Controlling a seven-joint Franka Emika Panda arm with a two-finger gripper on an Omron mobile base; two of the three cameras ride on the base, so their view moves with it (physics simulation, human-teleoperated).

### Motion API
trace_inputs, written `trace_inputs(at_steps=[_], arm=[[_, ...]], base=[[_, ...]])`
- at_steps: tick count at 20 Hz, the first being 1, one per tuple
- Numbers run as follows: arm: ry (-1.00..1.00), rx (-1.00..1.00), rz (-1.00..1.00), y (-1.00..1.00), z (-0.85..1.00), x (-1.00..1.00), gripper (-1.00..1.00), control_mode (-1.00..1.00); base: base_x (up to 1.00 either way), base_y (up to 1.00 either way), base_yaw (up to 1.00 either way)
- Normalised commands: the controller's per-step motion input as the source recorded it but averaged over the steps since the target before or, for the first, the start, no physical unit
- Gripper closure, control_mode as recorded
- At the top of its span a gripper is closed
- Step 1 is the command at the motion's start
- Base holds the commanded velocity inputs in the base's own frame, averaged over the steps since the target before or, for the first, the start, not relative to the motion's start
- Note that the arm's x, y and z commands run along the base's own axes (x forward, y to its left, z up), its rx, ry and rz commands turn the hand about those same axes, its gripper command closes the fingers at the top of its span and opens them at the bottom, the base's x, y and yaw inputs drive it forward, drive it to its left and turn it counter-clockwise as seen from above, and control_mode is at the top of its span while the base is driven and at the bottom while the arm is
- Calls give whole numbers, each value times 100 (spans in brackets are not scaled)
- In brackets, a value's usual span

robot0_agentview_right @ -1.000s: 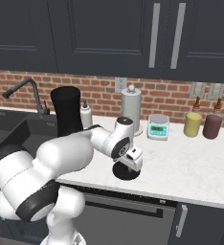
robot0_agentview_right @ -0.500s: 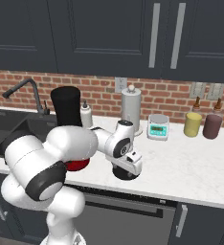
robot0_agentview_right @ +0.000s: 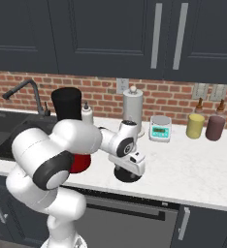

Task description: Close the lid blender by securely placing the lid on top.

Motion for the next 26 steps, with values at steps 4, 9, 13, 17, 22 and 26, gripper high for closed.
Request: trace_inputs(at_steps=[4, 9, 13, 17, 22, 26], arm=[[0, 0, 0, -12, 0, 22, -100, -100], [0, 0, 0, -6, -4, 21, -100, -100], [0, 0, 0, 0, -6, 21, -100, -100], [0, 0, 0, 0, -22, 14, -100, -100], [0, 0, 0, 0, -22, 3, -100, -100], [0, 0, 0, 0, -16, 0, -100, -100]], base=[[0, 0, 0], [0, 0, 0], [0, 0, 0], [0, 0, 0], [0, 0, 0], [0, 0, 0]])
